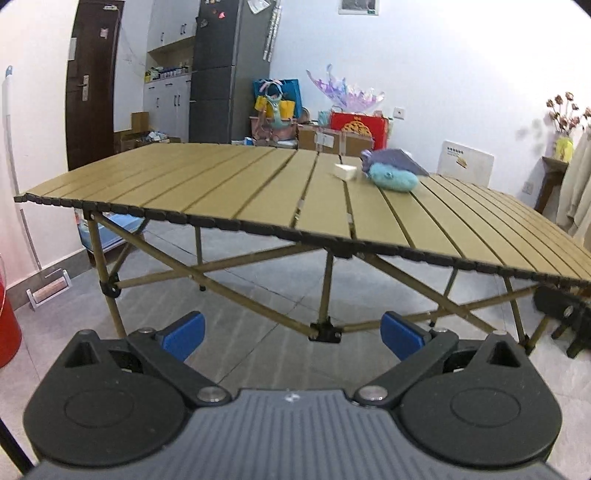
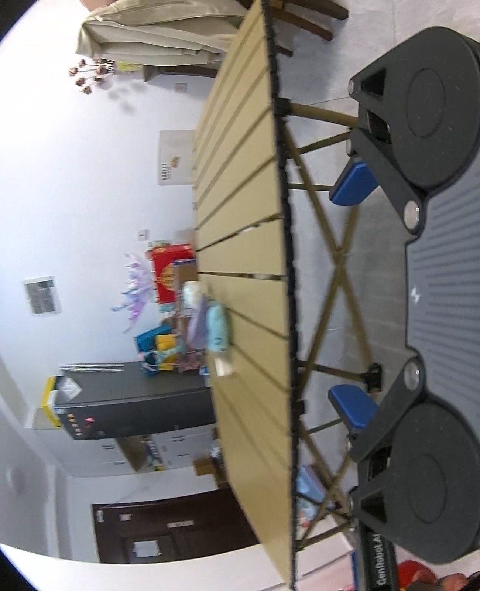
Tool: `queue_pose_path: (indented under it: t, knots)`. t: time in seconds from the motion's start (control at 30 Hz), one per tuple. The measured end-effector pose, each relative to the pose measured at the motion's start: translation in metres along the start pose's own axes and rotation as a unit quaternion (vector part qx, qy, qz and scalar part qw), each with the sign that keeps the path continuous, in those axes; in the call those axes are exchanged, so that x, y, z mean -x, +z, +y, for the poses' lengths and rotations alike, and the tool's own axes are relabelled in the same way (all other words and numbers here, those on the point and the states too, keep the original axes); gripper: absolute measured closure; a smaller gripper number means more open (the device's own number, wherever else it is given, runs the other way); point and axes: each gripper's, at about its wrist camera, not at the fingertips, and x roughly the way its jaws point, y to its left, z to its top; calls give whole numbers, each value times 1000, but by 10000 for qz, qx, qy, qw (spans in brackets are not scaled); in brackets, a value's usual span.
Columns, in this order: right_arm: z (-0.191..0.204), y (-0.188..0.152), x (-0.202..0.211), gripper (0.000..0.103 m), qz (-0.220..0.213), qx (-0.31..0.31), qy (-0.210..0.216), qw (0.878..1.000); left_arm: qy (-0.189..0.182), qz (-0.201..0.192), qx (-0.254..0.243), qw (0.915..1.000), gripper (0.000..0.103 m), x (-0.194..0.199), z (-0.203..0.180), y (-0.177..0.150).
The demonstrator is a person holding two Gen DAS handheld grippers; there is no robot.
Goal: Collect trash
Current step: 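Move both tools back up to the table toward the remaining items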
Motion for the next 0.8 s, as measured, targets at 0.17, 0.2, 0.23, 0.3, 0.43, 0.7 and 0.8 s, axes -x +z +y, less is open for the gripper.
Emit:
queue_pose_path:
  t: [0.17, 0.2, 0.23, 0.3, 0.43, 0.7, 0.8]
  knots:
    - [0, 21, -3, 0, -437, -66, 122, 9989, 29, -259, 8, 9997, 0, -1, 3, 18]
    - [0, 25, -5, 0, -487, -70, 158, 9987, 15, -322, 11, 9995, 0, -3, 3, 23]
    - [1, 28, -8, 0, -528, -77, 187, 9984, 12, -368, 20, 9993, 0, -4, 4, 26]
    - [4, 35, -14, 0, -603, -81, 236, 9979, 25, -455, 20, 9990, 0, -7, 4, 34]
    - [13, 49, -27, 0, -754, -67, 306, 9967, 40, -689, 28, 9976, 0, -13, 7, 49]
    - [22, 71, -62, 0, -818, -192, 519, 9951, -57, -682, 222, 9974, 0, -30, 18, 77]
    - [24, 81, -74, 0, -802, -159, 458, 9956, -30, -662, 181, 9976, 0, -37, 19, 91]
